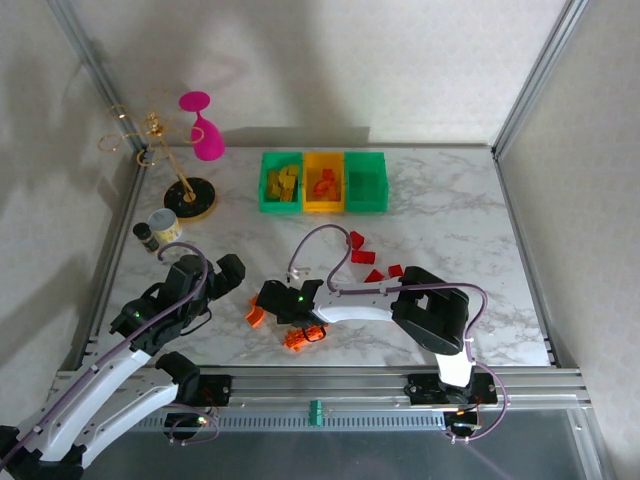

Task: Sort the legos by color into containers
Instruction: Rotate the lego at the bottom-center of the table, then pick up the lego from the bottom-center of the table.

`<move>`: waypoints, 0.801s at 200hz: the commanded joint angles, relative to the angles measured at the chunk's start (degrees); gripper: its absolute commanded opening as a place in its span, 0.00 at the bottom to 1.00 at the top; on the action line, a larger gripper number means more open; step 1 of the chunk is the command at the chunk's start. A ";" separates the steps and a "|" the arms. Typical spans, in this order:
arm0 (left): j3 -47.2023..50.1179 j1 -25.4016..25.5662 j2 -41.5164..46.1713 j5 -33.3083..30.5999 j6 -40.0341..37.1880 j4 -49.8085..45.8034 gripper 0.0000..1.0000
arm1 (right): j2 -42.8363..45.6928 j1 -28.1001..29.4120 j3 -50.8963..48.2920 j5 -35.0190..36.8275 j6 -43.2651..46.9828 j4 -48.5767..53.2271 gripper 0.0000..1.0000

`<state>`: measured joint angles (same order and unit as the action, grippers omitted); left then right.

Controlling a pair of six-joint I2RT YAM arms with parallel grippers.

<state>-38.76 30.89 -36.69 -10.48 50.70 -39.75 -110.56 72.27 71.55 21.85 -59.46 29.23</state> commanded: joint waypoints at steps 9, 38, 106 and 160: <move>-0.43 -0.38 0.61 -2.33 0.64 -2.15 1.00 | -2.03 0.82 1.11 -2.07 -1.28 -2.15 0.65; -0.05 -0.40 0.59 -2.02 0.72 -1.61 1.00 | -2.97 0.84 1.52 -0.95 -0.79 -1.35 0.58; 0.00 -0.35 0.37 -1.65 0.63 -0.85 1.00 | -2.66 0.13 2.33 3.66 1.59 1.02 0.35; -1.94 -0.39 -1.41 -0.51 0.15 0.98 1.00 | 2.02 -2.38 1.89 4.19 5.68 -2.26 0.29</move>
<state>-38.79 30.89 -37.32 -10.74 50.68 -39.62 -112.66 71.85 73.45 24.03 -56.60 28.67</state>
